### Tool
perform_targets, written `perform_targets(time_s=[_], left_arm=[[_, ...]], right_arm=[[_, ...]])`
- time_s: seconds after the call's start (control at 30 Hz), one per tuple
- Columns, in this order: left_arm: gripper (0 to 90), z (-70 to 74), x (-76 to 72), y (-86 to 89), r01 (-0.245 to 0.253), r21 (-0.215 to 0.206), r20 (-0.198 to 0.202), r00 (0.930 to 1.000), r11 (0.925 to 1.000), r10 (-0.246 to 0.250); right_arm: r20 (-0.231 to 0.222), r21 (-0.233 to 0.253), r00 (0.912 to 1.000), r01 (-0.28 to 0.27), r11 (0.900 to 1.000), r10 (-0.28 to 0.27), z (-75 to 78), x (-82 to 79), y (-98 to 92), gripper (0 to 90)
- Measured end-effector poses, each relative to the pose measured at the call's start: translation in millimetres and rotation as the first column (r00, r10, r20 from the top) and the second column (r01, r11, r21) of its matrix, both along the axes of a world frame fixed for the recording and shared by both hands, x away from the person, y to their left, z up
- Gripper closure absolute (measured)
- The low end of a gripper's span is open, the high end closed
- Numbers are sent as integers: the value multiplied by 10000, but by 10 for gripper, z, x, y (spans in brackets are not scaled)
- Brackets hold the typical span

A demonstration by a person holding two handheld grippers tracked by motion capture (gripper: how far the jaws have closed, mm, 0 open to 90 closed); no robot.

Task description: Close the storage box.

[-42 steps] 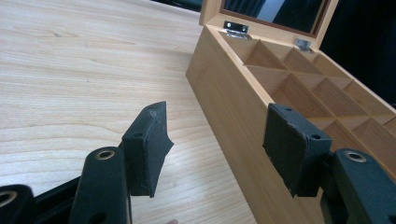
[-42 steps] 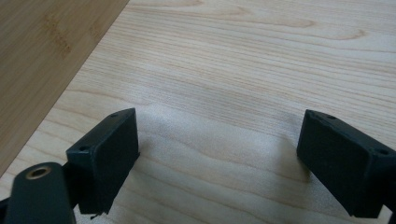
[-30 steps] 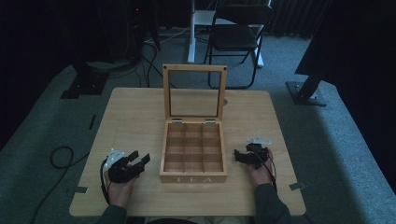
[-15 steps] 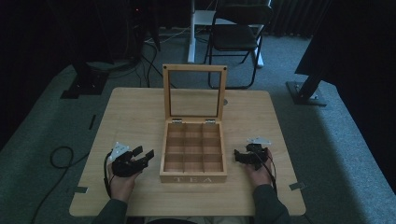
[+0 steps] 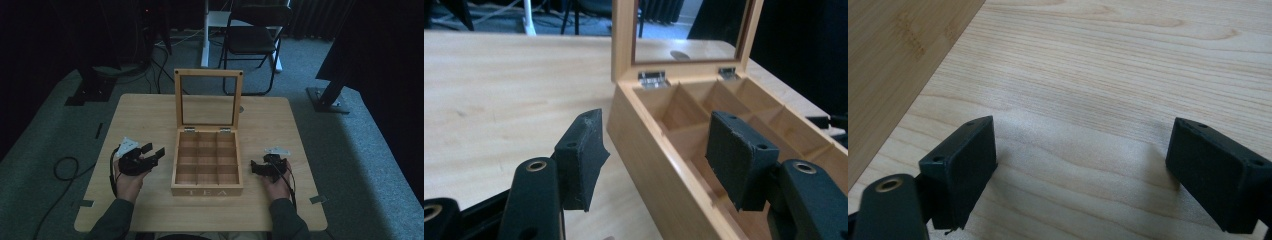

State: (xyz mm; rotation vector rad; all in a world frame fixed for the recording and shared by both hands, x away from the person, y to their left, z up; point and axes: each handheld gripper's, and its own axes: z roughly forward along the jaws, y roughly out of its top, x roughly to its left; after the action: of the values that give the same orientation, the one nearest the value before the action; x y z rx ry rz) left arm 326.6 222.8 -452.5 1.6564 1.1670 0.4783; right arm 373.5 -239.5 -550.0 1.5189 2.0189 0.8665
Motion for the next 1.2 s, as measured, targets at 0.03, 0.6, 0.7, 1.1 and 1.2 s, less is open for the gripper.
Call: perform_targets(time_s=[0.03, 0.6, 0.7, 1.1, 1.2], left_arm=[[407, 28, 20, 2, 15, 39, 60, 10000, 10000, -15], [406, 345, 362, -71, 76, 415, 486, 9988, 9991, -96], [406, 393, 429, -105, 88, 491, 541, 9985, 9988, -115], [403, 548, 651, -241, 298, 743, 797, 9962, 9968, -357], [400, 571, 684, -257, 343, 765, 835, 9957, 9965, -407]], right_arm=[[0, 0, 10000, 0, 10000, 0, 0, 0, 0, 123], [3, -4, 10000, -7, 10000, 7, 0, 0, -1, 123], [5, 11, 10000, 8, 10000, -8, 0, 0, 1, 123], [12, -7, 10000, -8, 10000, 8, -1, 1, -1, 123], [2, -7, 10000, -8, 10000, 8, 0, 1, -1, 123]])
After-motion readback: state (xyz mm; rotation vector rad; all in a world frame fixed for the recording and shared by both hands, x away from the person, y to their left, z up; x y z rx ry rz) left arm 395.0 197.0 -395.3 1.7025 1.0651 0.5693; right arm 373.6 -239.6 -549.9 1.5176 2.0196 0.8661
